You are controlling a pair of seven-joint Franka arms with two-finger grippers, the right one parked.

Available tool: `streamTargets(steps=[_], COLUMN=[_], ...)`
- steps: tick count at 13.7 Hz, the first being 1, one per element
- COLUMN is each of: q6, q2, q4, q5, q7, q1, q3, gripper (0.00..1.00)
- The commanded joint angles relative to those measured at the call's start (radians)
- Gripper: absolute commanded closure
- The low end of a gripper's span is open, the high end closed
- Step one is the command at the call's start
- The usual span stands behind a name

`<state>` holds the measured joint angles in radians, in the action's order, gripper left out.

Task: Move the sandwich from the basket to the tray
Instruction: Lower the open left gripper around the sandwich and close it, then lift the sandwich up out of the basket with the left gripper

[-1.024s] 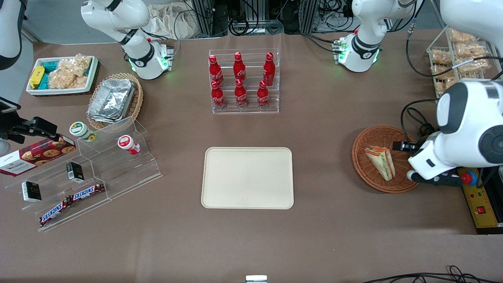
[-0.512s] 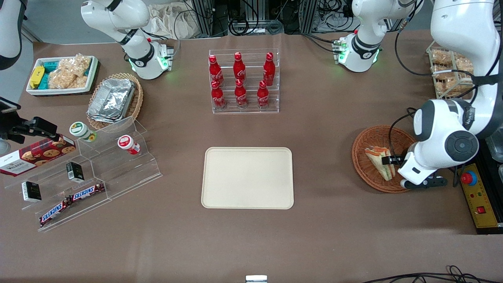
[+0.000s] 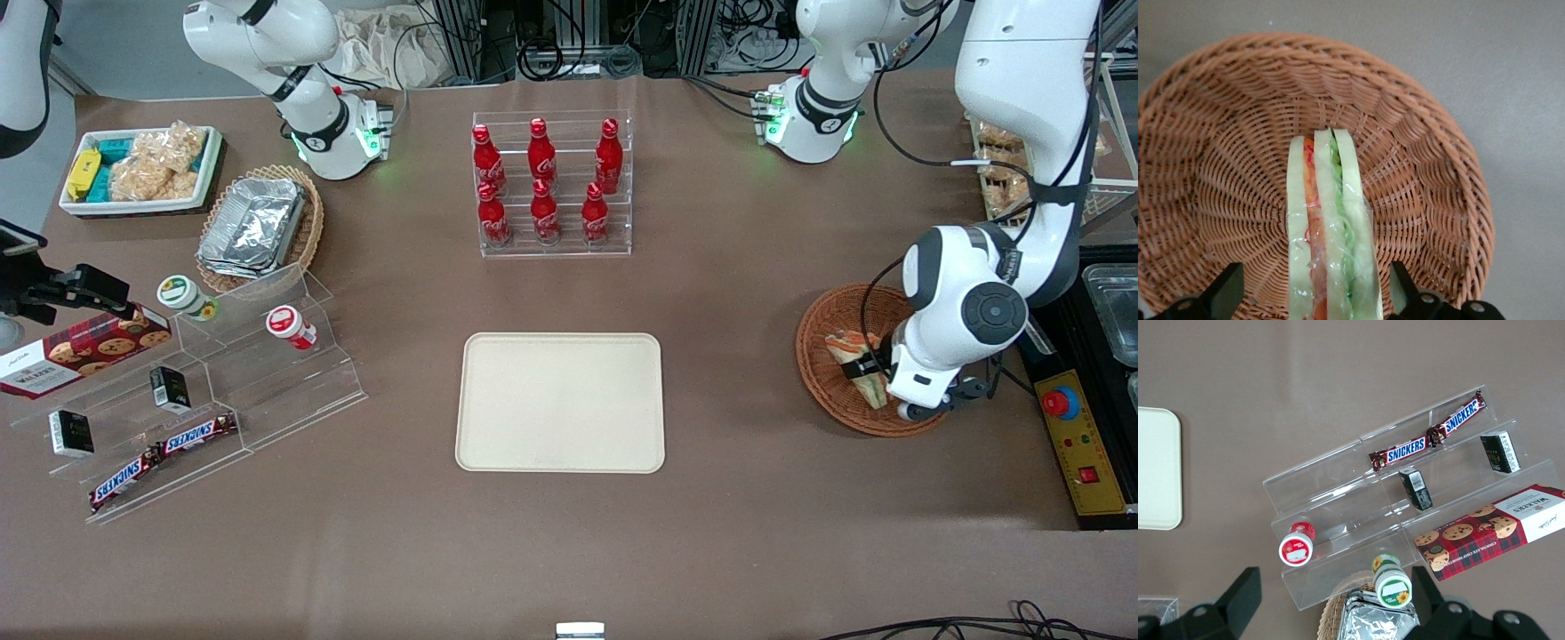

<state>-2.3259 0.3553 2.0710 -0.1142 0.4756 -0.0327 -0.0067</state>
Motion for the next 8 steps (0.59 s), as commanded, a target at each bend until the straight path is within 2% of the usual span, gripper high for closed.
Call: streamTargets(steps=[1,4,5,8], q6=[-0.055,-0.009,0.069,0.361], q2=[-0.016,-0.024,-0.024,-0.025], q4=[0.05,0.008,-0.041,-0.24], q5=[-0.002,-0.002,-0.001,0.01], q7=[0.018,0.018,0.018,0.008], q1=[0.0,0.0,0.0,-0.007], q3=[-0.001,-0.001,-0.002,-0.013], gripper=[0.22,0.81,1.0,1.0])
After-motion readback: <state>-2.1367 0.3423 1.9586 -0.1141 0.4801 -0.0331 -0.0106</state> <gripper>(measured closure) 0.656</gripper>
